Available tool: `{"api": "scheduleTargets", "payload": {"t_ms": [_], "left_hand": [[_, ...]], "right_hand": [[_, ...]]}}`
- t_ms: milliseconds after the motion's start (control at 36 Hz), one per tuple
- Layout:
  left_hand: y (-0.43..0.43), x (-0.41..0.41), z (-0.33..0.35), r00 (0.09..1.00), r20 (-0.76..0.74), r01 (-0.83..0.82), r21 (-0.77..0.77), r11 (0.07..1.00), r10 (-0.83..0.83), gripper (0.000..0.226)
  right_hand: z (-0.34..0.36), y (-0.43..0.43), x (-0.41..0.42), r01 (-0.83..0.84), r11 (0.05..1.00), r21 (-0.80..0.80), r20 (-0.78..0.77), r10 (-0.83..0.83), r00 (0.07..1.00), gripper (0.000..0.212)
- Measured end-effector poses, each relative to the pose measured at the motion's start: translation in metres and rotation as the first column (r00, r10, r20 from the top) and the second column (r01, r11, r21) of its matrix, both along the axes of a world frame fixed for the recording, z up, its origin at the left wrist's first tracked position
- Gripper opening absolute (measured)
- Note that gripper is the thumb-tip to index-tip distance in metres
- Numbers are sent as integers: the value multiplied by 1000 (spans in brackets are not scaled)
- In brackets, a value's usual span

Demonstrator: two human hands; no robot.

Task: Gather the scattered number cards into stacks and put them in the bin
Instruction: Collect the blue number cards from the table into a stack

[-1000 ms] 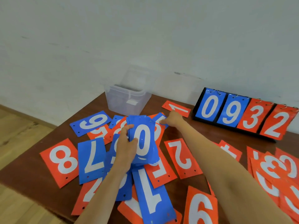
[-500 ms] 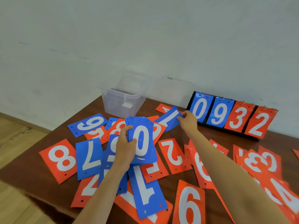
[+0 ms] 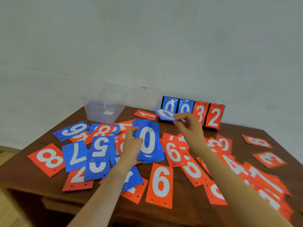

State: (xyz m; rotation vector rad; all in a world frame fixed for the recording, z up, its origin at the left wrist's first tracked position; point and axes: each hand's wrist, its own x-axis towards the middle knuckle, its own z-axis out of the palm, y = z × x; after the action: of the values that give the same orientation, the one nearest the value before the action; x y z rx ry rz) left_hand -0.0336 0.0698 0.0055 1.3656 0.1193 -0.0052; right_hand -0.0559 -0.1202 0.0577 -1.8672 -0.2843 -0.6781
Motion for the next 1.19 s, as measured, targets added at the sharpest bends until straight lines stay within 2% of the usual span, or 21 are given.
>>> {"api": "scheduleTargets", "payload": {"t_ms": [83, 167, 278, 389, 472, 556, 611, 667, 722, 889, 1000, 1083, 1194], "left_hand": [[-11, -10, 4, 1000, -9, -1, -8, 1000, 1, 41], [-17, -19, 8, 1000, -29, -8, -95, 995, 5, 32], [-21, -31, 8, 1000, 0, -6, -82, 997, 6, 36], [-20, -36, 0, 999, 30, 20, -96, 995, -17, 46], [-19, -41, -4, 997, 44, 63, -122, 991, -58, 44], [-20, -46, -7, 991, 84, 119, -158, 980, -107, 49], [-21, -48, -9, 986, 110, 146, -175, 974, -128, 56], [-23, -49, -11, 983, 120, 157, -165, 974, -139, 61], [-25, -51, -13, 980, 125, 174, -150, 973, -156, 61], [-31, -55, -19, 949, 246, 193, 32, 981, -195, 53], [-38, -64, -23, 920, 325, 176, 160, 971, -220, 47], [-47, -72, -30, 890, 347, 225, 235, 946, -297, 49], [-62, -80, -33, 845, 363, 300, 288, 909, -393, 45]], "right_hand": [[-13, -2, -22, -67, 982, -177, -19, 64, 998, 17], [-28, -4, -35, -114, 946, -304, -42, 106, 993, 17], [-41, -4, -46, -153, 903, -401, -65, 139, 988, 18], [-44, -2, -53, -197, 879, -434, -114, 163, 980, 14], [-44, 0, -54, -199, 899, -389, -192, 132, 973, 24], [-43, 4, -48, -23, 963, -269, -216, -37, 976, 35], [-41, 6, -42, 60, 984, -168, -325, -113, 939, 51], [-39, 8, -39, 42, 998, -51, -462, -61, 885, 62], [-38, 10, -38, -6, 998, 68, -510, 40, 859, 62], [-41, 15, -40, -51, 994, 98, -387, 86, 918, 53], [-54, 12, -58, -32, 997, 76, -273, 51, 961, 71], [-59, 5, -78, 10, 1000, 5, -201, -9, 980, 79], [-61, -9, -101, 102, 980, -169, -119, -123, 985, 69]]}}
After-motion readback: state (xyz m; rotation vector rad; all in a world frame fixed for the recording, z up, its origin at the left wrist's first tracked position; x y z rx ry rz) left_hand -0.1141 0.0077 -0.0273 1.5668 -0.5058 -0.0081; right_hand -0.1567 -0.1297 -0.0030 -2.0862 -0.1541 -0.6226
